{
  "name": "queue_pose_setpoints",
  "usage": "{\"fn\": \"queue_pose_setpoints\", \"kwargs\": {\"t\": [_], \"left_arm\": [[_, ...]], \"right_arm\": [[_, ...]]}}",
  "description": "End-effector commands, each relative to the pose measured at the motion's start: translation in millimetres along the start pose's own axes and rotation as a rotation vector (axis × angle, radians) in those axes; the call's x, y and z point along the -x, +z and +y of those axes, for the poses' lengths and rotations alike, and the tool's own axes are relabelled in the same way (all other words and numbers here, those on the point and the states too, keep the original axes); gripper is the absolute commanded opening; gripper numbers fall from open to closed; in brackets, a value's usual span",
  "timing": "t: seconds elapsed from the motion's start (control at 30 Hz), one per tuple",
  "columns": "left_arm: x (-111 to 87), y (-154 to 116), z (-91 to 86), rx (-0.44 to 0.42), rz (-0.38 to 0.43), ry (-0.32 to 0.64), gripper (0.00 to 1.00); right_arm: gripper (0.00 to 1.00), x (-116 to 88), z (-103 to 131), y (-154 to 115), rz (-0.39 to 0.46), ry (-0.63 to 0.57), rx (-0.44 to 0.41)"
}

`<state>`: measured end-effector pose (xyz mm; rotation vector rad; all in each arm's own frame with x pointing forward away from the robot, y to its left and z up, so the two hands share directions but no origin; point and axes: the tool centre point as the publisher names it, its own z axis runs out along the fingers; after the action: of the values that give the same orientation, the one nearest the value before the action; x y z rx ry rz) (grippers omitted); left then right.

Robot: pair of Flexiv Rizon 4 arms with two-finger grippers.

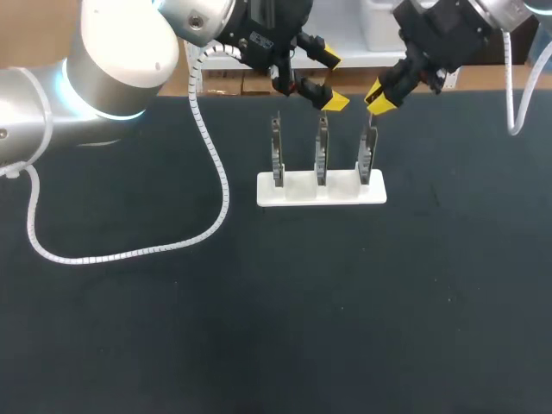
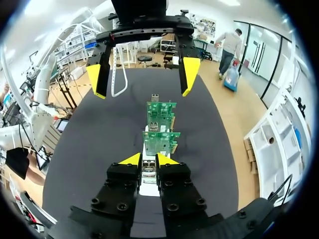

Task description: Pick up the optical module with the left hand, and insert it into the network port with the right hand.

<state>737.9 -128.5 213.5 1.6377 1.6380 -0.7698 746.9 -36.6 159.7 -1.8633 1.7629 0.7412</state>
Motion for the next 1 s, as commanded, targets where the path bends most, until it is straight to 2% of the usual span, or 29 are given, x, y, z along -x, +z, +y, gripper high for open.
{"fn": "queue_pose_setpoints", "kwargs": {"t": [0.03,0.73,0.8,0.87,0.9,0.93,0.97,1.0], "left_arm": [[1.6,-0.3,1.2,-0.002,0.008,-0.003,1.0],[1.6,-0.3,1.2,-0.002,0.008,-0.003,1.0],[1.6,-0.3,1.2,-0.002,0.008,-0.003,1.0],[1.6,-0.3,1.2,-0.002,0.008,-0.003,1.0],[1.6,-0.3,1.2,-0.002,0.008,-0.003,1.0],[1.6,-0.3,1.2,-0.002,0.008,-0.003,1.0],[1.6,-0.3,1.2,-0.002,0.008,-0.003,1.0],[1.6,-0.3,1.2,-0.002,0.008,-0.003,1.0]], "right_arm": [[0.0,-2.3,2.1,2.8,-0.005,0.003,-0.003],[0.0,-10.4,1.8,13.8,-0.039,-0.029,-0.014],[0.04,-10.4,2.3,14.3,-0.041,-0.029,-0.013],[0.11,-10.9,3.6,14.0,-0.043,-0.027,-0.014],[0.27,-11.1,4.3,13.3,-0.045,-0.025,-0.016],[0.65,-11.0,5.1,12.7,-0.049,-0.023,-0.02],[0.95,-10.8,5.5,12.2,-0.049,-0.023,-0.021],[1.0,-9.8,6.4,11.2,-0.054,-0.026,-0.025]]}}
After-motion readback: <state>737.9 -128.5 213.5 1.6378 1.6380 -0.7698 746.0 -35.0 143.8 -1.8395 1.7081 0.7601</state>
